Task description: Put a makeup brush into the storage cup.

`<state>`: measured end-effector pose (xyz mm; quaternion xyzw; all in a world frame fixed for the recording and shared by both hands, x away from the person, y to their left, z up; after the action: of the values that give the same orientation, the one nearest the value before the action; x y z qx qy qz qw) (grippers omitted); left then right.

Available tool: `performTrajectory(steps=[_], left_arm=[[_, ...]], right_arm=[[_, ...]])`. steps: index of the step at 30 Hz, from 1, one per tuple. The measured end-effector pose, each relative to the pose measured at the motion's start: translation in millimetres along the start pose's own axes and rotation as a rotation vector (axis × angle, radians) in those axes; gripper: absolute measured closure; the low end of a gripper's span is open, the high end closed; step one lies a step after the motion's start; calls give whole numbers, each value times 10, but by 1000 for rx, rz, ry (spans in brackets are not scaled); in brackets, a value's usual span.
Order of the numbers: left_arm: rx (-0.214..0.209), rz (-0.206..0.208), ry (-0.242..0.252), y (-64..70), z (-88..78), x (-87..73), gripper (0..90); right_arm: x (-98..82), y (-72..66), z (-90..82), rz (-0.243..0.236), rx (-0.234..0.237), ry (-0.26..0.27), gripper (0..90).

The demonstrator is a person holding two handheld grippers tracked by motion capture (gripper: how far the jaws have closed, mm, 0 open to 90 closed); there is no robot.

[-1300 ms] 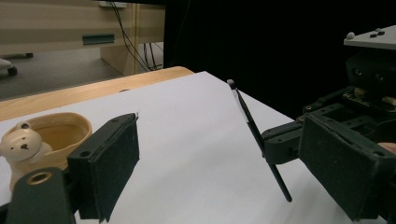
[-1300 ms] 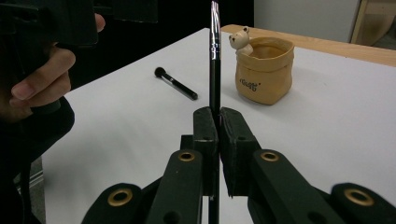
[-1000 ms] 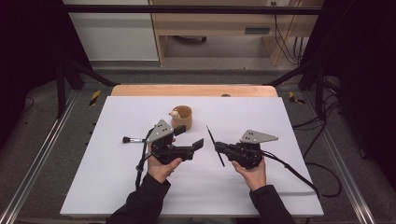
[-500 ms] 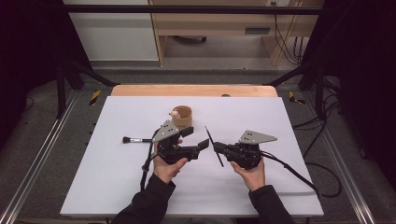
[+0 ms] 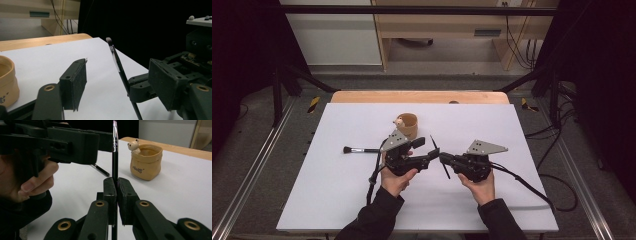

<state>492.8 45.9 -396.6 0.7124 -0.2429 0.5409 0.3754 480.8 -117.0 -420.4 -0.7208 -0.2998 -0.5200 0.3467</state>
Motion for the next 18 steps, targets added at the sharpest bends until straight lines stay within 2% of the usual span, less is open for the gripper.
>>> performTrajectory(steps=[18], left_arm=[[-9, -60, 9, 10, 43, -61, 565]], right_arm=[[-2, -24, 18, -5, 1, 1, 859]])
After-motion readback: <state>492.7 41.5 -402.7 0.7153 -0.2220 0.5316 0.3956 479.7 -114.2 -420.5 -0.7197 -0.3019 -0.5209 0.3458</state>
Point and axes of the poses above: each handheld gripper's, and its own axes: z roughly forward along the jaws, x roughly out of its top, y roughly to its right, the point moved 5 cm from there along z, roughly forward along the jaws, and after that the axes turned 6 degrees about y, right-handed, at the moved point
